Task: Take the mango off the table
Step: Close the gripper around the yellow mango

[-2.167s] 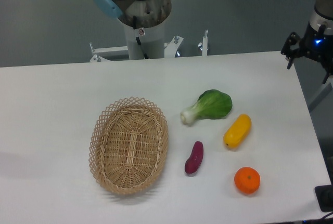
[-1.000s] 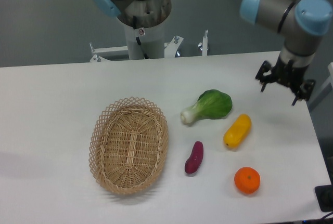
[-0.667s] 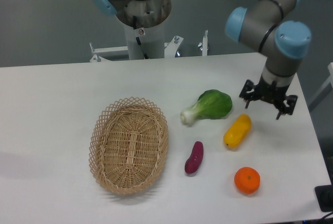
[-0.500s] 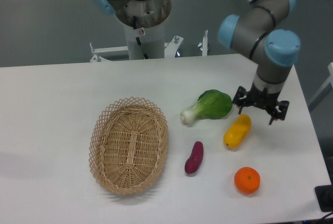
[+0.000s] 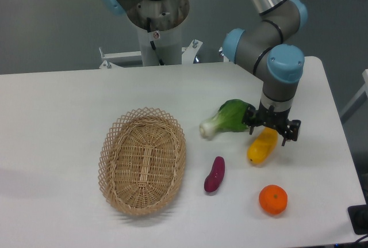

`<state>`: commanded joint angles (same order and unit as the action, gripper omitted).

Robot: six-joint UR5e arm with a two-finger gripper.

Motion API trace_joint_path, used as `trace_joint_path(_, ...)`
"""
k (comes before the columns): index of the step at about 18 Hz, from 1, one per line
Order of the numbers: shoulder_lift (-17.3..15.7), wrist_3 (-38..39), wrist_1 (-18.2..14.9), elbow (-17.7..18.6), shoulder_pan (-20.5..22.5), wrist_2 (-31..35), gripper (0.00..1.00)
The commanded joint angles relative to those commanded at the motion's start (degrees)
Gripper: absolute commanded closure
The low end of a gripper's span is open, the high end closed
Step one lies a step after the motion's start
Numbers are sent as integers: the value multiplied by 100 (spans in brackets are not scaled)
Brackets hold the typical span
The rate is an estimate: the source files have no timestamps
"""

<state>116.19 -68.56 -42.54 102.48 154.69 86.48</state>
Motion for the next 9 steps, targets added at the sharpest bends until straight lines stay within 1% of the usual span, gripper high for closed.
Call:
trace_joint_path(2,53,18,61,61,-52,17,0)
trace_joint_path(9,123,53,184,62,-88,44,0)
